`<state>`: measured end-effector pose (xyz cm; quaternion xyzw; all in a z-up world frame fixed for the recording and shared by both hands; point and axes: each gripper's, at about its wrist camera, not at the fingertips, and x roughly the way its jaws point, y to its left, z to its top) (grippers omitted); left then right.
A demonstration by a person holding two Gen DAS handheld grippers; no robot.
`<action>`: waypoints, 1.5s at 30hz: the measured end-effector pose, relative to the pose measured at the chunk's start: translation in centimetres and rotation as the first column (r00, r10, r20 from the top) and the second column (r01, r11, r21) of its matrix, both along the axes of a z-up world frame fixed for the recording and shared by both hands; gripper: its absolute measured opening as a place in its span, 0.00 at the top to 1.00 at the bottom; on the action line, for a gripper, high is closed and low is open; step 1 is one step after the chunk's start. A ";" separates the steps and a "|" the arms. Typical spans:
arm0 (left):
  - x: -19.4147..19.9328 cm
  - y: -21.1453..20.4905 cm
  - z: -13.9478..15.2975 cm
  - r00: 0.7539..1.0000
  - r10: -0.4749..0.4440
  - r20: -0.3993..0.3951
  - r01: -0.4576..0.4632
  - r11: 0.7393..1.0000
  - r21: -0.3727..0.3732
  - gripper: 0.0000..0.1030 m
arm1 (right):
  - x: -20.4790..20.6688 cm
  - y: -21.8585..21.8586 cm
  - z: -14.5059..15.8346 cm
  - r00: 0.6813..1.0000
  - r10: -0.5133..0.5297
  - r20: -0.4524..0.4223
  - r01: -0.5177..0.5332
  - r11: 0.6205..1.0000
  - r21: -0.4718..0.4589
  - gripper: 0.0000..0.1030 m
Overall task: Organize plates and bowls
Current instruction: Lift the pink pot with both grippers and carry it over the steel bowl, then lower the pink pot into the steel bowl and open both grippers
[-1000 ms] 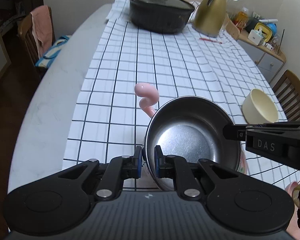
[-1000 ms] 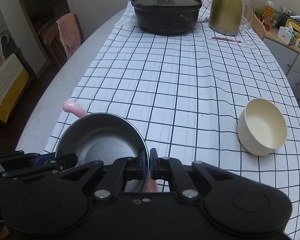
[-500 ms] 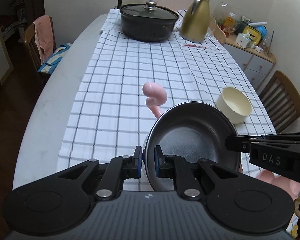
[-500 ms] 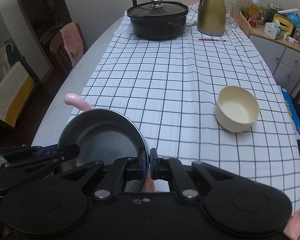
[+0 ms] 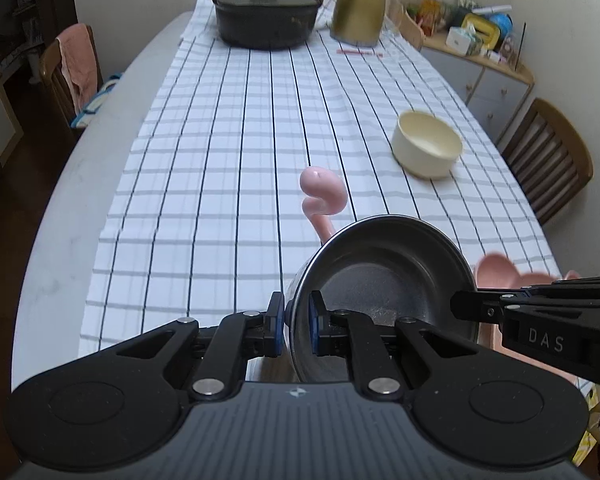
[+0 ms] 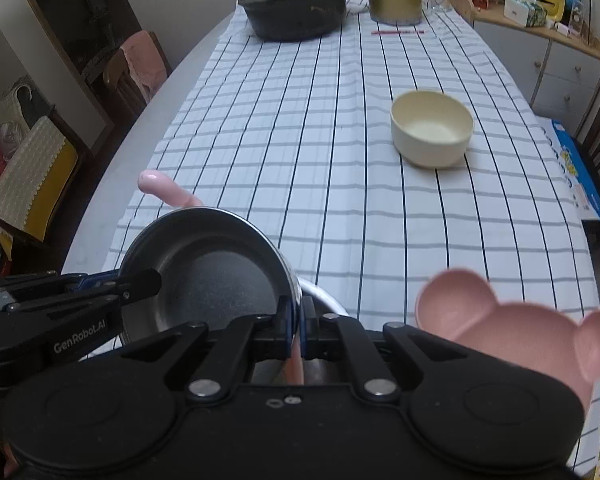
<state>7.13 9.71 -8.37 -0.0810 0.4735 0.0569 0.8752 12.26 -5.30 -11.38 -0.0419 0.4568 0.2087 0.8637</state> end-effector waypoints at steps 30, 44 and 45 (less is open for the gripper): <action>0.4 -2.4 -4.5 0.994 -0.054 -0.094 0.061 0.995 0.081 0.89 | -0.6 -1.9 -5.5 0.990 -0.033 -0.135 0.033 0.999 -0.004 0.95; 0.2 -2.0 -4.1 0.995 -0.046 -0.084 0.051 0.997 0.056 0.89 | -0.7 -2.0 -5.0 0.992 -0.033 -0.119 0.036 0.999 0.021 0.84; 0.3 -2.0 -4.0 0.996 -0.045 -0.083 0.050 0.997 0.058 0.89 | -0.6 -2.0 -4.9 0.993 -0.032 -0.115 0.035 0.999 0.023 0.83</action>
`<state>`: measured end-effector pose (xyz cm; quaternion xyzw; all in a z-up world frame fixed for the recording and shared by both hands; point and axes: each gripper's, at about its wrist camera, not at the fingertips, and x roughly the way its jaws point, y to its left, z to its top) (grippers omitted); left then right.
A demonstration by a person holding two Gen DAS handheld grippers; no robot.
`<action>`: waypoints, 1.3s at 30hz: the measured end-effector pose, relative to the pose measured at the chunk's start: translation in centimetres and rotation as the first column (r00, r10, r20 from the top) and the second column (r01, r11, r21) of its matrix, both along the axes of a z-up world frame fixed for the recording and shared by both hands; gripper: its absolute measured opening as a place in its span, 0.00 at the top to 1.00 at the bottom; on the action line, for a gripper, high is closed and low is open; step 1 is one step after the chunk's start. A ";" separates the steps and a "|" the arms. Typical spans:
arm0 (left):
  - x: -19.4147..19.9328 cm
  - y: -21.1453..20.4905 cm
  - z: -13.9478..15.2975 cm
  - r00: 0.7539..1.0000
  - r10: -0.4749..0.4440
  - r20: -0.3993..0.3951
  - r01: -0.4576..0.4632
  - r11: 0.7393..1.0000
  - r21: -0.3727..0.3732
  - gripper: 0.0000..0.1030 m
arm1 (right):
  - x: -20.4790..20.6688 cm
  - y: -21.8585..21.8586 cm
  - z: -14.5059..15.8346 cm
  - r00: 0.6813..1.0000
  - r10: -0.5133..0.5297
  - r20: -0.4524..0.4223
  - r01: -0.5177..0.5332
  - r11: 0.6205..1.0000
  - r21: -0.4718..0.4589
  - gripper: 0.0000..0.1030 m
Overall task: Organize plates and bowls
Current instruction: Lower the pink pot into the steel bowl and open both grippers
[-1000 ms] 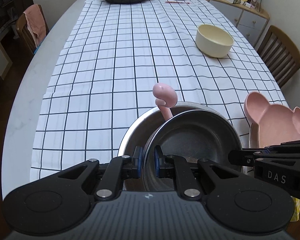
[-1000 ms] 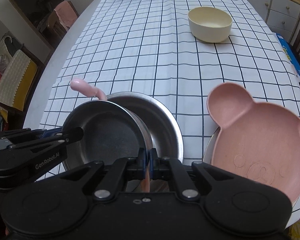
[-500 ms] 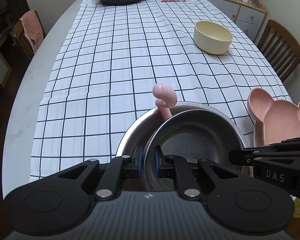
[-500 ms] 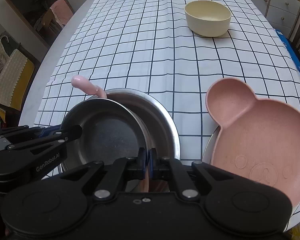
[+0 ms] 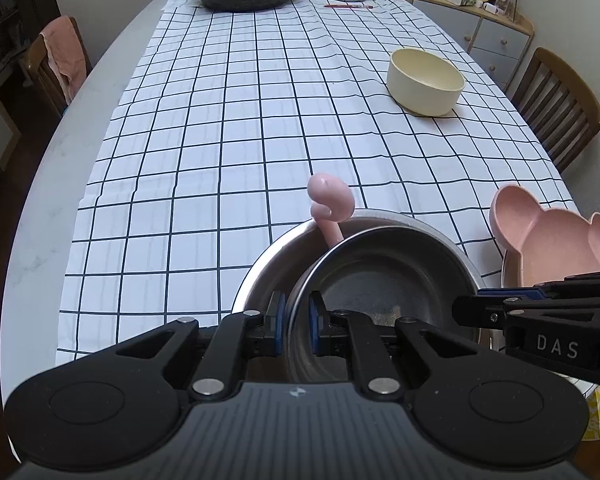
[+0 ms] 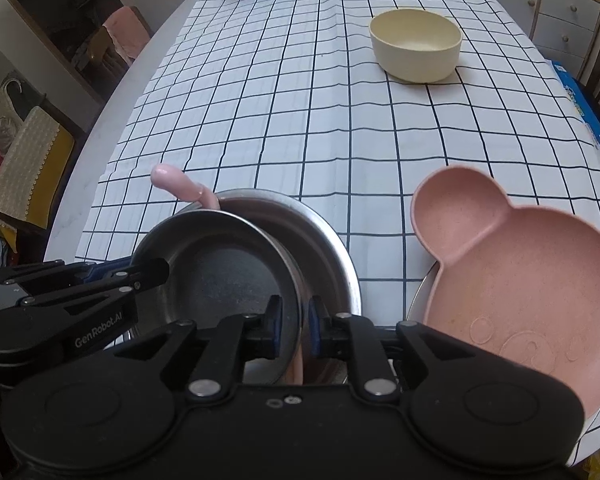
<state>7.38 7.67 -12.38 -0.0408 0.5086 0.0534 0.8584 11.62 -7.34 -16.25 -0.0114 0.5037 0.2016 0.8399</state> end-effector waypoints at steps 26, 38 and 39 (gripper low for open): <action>-3.3 -1.0 5.1 0.987 0.035 0.156 -0.026 0.998 -0.060 0.84 | -3.2 -1.3 4.3 0.982 0.095 0.165 -0.098 0.995 0.012 0.50; -4.9 -3.0 9.0 0.948 0.031 0.318 -0.009 0.997 -0.071 0.34 | -5.5 -3.8 8.7 0.942 0.115 0.316 -0.128 0.992 0.018 0.25; -4.9 -3.2 9.2 0.945 0.026 0.327 -0.003 0.998 -0.070 0.33 | -5.6 -4.1 9.0 0.938 0.114 0.328 -0.126 0.992 0.015 0.22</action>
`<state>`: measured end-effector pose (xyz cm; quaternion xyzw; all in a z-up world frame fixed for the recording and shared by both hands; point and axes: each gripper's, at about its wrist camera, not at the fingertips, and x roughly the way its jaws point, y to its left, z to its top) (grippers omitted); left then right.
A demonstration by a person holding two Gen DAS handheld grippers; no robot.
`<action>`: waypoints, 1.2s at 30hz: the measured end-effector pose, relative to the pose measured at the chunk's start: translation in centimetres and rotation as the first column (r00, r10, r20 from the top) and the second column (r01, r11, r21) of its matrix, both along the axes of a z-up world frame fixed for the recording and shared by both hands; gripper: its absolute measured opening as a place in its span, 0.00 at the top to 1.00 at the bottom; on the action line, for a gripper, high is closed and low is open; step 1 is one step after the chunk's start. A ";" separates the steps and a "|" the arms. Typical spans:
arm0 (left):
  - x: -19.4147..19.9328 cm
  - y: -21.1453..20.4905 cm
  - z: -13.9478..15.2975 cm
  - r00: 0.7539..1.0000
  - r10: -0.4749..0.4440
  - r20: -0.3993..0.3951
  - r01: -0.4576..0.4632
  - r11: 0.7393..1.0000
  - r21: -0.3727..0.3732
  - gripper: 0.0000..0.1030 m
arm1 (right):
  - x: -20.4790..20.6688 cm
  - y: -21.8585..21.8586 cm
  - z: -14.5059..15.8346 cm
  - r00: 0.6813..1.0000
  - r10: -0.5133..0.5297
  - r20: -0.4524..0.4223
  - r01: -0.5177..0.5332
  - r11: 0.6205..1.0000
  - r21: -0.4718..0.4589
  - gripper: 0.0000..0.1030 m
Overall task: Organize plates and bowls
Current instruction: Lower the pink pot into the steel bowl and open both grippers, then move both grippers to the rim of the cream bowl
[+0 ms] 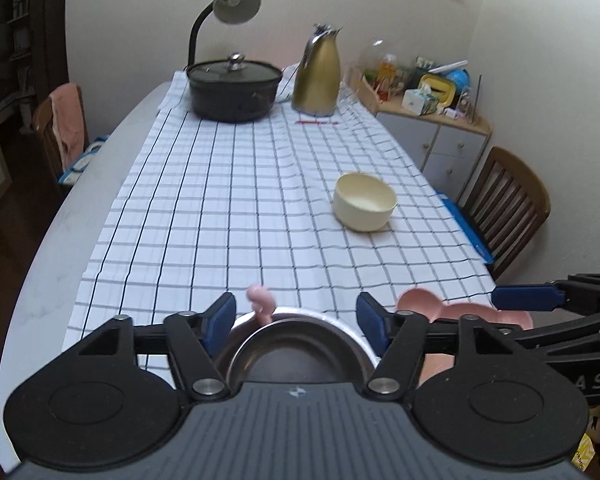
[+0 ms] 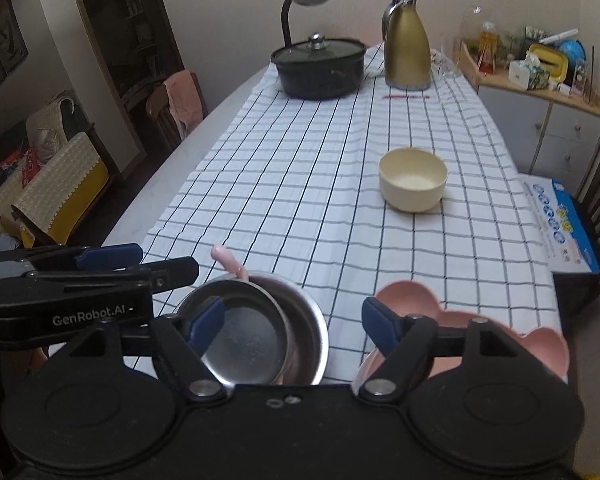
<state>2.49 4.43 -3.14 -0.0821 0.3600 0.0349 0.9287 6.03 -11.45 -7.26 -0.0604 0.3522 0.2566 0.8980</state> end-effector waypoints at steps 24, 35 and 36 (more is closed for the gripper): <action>11.1 -1.0 1.9 0.989 -0.147 0.013 0.147 0.989 0.035 0.28 | 7.2 -3.8 4.1 0.982 -0.169 0.089 0.167 0.985 0.029 0.04; 20.5 -0.5 -0.3 0.973 -0.209 -0.095 0.210 0.978 -0.001 0.28 | 15.0 -4.3 3.3 0.966 -0.257 0.022 0.256 0.966 0.018 0.05; 21.5 -0.5 -0.7 0.971 -0.213 -0.105 0.214 0.977 -0.003 0.28 | 15.9 -4.3 3.1 0.963 -0.269 0.013 0.268 0.963 0.016 0.06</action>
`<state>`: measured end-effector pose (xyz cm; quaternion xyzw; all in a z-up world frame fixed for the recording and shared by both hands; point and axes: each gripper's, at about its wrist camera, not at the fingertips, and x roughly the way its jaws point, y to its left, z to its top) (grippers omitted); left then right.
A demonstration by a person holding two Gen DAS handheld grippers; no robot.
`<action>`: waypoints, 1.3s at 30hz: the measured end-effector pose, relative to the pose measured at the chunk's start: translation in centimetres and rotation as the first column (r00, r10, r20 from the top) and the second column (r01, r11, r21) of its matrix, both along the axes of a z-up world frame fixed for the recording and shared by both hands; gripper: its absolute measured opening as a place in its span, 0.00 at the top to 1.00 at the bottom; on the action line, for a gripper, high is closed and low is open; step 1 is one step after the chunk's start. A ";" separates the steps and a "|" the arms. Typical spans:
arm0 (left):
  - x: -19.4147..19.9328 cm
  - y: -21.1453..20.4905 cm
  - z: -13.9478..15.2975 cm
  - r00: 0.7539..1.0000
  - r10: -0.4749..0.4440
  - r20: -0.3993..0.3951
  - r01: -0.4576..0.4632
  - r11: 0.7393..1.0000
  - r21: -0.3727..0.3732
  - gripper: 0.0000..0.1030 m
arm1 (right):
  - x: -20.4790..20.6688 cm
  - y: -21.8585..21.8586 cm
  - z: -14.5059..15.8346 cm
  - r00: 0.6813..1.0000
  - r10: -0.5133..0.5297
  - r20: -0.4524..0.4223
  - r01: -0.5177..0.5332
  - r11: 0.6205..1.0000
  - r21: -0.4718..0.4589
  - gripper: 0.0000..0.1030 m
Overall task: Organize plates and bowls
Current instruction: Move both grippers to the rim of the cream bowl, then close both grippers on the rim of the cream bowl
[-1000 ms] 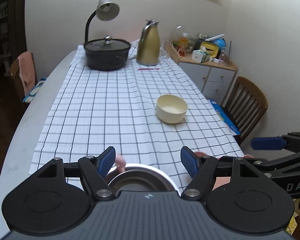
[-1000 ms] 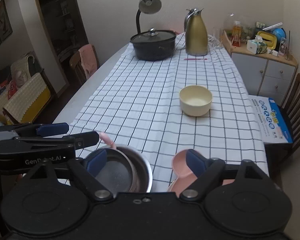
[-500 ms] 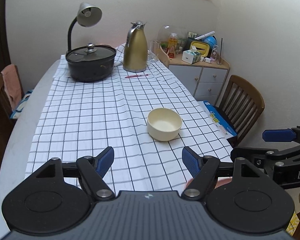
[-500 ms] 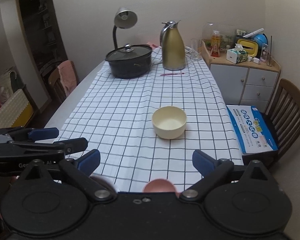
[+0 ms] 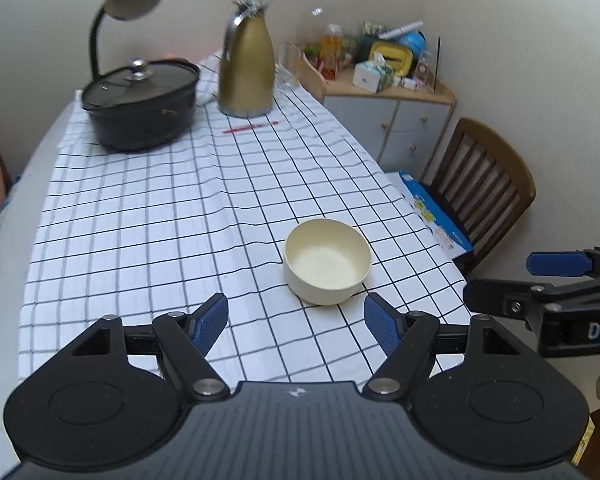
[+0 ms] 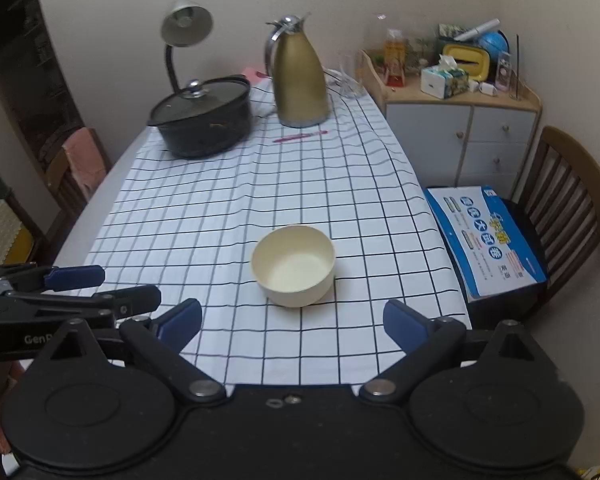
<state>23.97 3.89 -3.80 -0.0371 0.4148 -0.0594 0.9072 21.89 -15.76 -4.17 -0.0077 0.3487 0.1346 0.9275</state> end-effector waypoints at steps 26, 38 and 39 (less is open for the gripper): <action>15.3 0.1 -12.9 0.969 -0.023 -0.246 0.007 0.998 -0.065 0.31 | 17.5 1.5 -9.8 0.939 -0.207 -0.275 0.209 0.978 -0.022 0.45; 16.7 -0.7 -14.6 0.962 -0.054 -0.267 0.046 0.998 -0.037 0.67 | 19.3 2.1 -11.3 0.937 -0.200 -0.286 0.193 0.980 -0.051 0.69; 16.7 -0.7 -14.7 0.962 -0.053 -0.268 0.046 0.998 -0.032 0.68 | 19.3 2.1 -11.4 0.937 -0.197 -0.287 0.190 0.980 -0.052 0.71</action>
